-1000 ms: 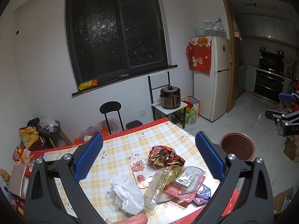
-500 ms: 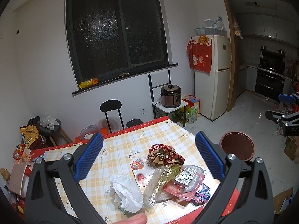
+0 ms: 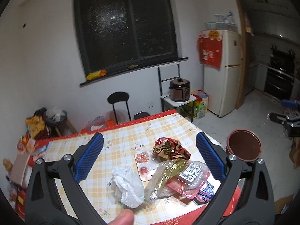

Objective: Collect trash
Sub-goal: 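Grasp the white plastic bag with the left gripper while the right gripper approaches the clear box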

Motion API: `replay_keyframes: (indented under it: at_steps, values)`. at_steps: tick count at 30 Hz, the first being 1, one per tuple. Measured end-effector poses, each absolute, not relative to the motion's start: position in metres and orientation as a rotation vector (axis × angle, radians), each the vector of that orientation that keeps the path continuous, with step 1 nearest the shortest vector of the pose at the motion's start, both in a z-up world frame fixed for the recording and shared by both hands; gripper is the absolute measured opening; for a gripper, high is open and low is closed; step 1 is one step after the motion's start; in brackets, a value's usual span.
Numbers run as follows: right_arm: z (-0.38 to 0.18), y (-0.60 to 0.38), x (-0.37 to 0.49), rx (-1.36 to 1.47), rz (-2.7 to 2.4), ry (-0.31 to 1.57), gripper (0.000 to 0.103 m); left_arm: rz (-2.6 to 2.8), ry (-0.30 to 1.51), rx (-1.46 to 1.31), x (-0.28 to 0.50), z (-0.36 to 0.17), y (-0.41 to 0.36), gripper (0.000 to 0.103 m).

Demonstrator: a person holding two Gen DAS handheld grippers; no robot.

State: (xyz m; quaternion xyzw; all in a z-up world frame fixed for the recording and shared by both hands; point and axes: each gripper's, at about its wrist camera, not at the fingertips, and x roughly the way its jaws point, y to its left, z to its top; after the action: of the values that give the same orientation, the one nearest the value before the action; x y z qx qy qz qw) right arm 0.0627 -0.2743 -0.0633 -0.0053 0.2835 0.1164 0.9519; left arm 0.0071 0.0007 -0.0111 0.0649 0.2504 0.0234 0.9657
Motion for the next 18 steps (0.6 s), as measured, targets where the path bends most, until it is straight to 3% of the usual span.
replay_keyframes:
  at_steps: [18]
  values:
    - [-0.16,-0.239,0.112,-0.083,0.478,0.73,0.099,0.354,0.697,-0.093,-0.03,-0.105,0.061,0.097]
